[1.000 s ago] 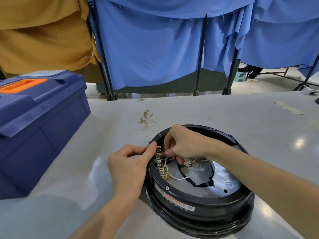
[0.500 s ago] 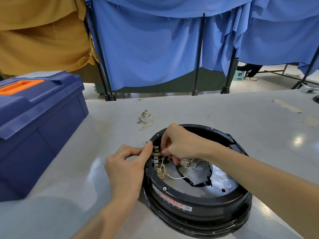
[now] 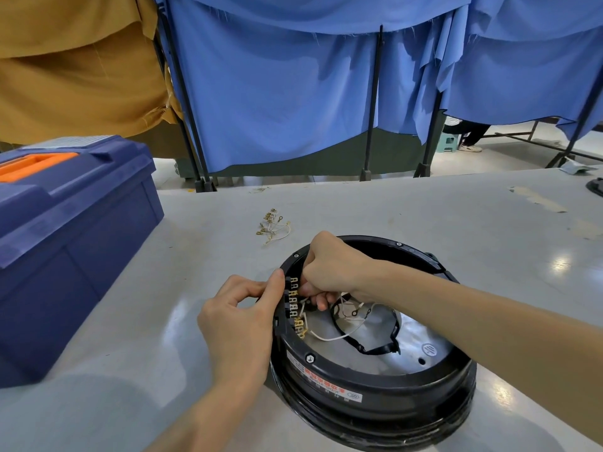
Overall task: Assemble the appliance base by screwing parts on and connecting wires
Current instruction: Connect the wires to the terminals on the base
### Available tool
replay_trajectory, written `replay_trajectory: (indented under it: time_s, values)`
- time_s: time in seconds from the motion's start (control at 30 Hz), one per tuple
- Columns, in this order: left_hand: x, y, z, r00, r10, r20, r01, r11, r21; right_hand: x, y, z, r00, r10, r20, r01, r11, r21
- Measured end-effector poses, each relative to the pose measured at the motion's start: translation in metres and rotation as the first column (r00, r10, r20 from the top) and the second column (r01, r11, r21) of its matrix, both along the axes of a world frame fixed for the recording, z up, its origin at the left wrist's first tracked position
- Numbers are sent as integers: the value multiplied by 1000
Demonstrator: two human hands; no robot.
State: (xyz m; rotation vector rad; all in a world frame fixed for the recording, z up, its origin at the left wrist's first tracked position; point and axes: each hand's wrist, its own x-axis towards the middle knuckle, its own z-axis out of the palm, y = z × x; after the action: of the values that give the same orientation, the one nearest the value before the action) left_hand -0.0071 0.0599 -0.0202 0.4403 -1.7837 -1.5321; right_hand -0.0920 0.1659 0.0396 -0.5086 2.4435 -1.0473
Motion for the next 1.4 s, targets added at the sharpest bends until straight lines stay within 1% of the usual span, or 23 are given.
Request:
replay_trajectory:
  time_s: [0.33, 0.63, 0.7, 0.8, 0.87, 0.93, 0.97, 1.0, 1.07, 1.13, 1.27, 1.4]
  values:
    - [-1, 1, 1, 1000, -27, -8, 27, 1000, 14, 0, -8, 1, 995, -95, 3, 95, 995, -22]
    - [-1, -3, 1, 999, -28, 22, 28, 1000, 13, -1, 6, 4, 999, 35, 30, -33, 998, -51]
    - [0, -4, 1, 998, -29, 51, 27, 999, 41, 0, 11, 7, 999, 23, -30, -24, 999, -42]
    - [2, -5, 2, 996, -36, 78, 31, 997, 74, 4, 19, 11, 963, 30, -268, -23, 999, 27]
    - [3, -4, 3, 996, -38, 83, 31, 996, 85, 9, 25, 14, 923, 26, -384, -15, 999, 31]
    - [4, -2, 5, 995, -43, 86, 35, 995, 92, 16, 29, 16, 907, 25, -421, -15, 1000, 27]
    - [5, -2, 5, 995, -43, 89, 35, 995, 92, 19, 31, 16, 920, 40, -390, -32, 999, 27]
    - [5, -2, 6, 995, -40, 92, 31, 995, 94, 23, 32, 15, 943, 63, -327, -57, 998, 28]
    - [7, -1, 7, 994, -34, 101, 24, 995, 96, 30, 33, 14, 986, 80, -150, -80, 997, 4]
    - [9, 1, 7, 995, -25, 98, 17, 997, 78, 34, 31, 12, 999, 36, 11, -36, 999, -41]
    - [12, 5, 8, 993, 28, 111, -25, 999, -30, 38, 22, 9, 976, -72, 207, 102, 986, -135]
    - [12, 5, 7, 990, 20, 140, -19, 1000, -13, 40, 15, 4, 924, -175, 340, 258, 942, -214]
